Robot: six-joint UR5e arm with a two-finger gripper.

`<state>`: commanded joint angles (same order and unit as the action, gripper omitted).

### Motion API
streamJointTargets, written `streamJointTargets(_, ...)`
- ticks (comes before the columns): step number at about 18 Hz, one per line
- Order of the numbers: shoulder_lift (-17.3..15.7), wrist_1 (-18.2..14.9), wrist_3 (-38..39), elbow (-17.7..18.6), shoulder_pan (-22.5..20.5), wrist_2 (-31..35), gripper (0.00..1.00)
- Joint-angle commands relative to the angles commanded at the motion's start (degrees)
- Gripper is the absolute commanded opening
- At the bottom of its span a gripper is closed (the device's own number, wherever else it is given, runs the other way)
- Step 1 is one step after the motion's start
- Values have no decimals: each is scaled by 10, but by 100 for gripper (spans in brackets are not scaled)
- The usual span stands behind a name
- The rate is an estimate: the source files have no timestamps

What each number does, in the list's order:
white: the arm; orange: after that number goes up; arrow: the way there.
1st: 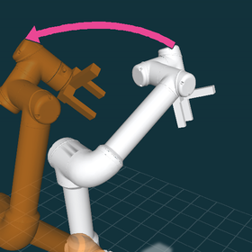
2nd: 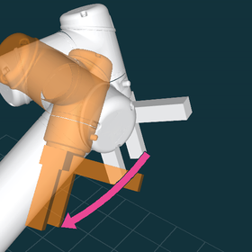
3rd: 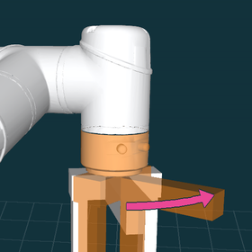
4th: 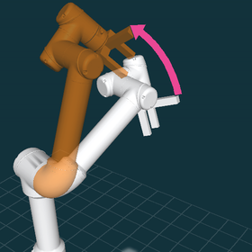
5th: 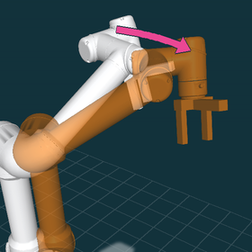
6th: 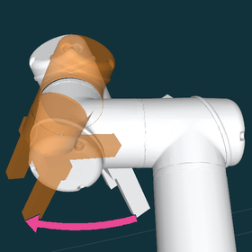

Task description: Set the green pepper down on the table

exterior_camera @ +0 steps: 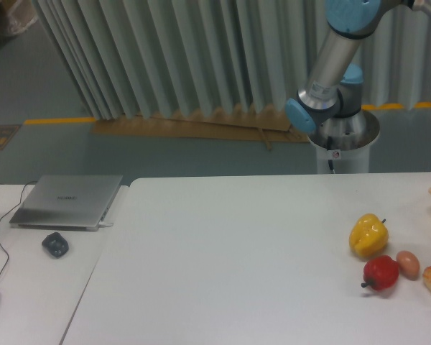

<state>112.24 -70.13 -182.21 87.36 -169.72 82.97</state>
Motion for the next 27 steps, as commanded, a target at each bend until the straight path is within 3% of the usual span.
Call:
streamJointTargets(6,-45,-67,56,-6,-1,-1,29)
streamJointTargets(10,-53,-105,147,-5,11,-9,29)
streamJointTargets(19,-98,-123,327,3,67,-12,28)
streamJointTargets(27,-95,-117,486,4,132,-40,27)
